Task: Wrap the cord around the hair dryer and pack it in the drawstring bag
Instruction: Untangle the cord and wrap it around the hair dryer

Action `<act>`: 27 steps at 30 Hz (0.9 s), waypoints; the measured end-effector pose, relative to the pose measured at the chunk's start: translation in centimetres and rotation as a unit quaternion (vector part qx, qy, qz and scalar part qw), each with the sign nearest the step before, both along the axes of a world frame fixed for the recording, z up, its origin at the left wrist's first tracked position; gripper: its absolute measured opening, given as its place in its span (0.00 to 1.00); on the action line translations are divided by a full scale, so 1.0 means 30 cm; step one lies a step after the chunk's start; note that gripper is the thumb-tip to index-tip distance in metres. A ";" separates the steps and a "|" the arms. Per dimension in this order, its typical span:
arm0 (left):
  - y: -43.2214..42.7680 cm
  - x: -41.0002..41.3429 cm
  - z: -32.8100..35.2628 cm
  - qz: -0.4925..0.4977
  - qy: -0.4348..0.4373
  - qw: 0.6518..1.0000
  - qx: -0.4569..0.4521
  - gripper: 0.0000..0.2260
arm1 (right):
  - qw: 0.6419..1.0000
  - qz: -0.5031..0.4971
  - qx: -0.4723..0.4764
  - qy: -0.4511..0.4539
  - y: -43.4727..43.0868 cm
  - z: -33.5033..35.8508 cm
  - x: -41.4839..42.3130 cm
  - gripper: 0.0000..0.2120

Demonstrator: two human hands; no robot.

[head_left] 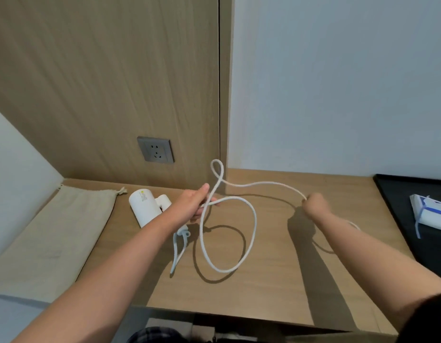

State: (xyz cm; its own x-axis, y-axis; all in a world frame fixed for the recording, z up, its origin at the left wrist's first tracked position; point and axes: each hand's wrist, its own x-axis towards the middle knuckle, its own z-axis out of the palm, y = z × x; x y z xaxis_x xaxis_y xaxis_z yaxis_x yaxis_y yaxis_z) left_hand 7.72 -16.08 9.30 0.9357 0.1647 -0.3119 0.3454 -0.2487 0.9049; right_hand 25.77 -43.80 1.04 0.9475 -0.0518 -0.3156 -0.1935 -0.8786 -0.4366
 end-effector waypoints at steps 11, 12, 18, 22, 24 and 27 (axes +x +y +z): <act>-0.036 0.006 0.007 -0.027 0.020 0.966 0.257 0.09 | 0.975 0.010 0.150 -0.166 0.063 0.190 0.033 0.31; -0.044 0.010 0.013 -0.028 0.015 0.965 0.259 0.09 | 0.964 0.082 0.174 -0.182 0.105 0.218 -0.010 0.33; -0.077 0.023 0.040 -0.032 -0.023 0.971 0.237 0.08 | 0.814 0.557 0.014 -0.162 0.337 0.350 -0.233 0.31; -0.060 0.011 0.055 0.007 -0.058 0.972 0.228 0.07 | 0.833 0.552 -0.045 -0.019 0.355 0.369 -0.241 0.16; -0.046 0.000 0.058 0.047 -0.080 0.976 0.199 0.07 | 0.844 0.535 -0.030 -0.004 0.334 0.364 -0.222 0.10; -0.014 -0.012 0.055 0.147 -0.119 0.978 0.092 0.09 | 0.860 0.503 -0.079 -0.008 0.287 0.321 -0.183 0.06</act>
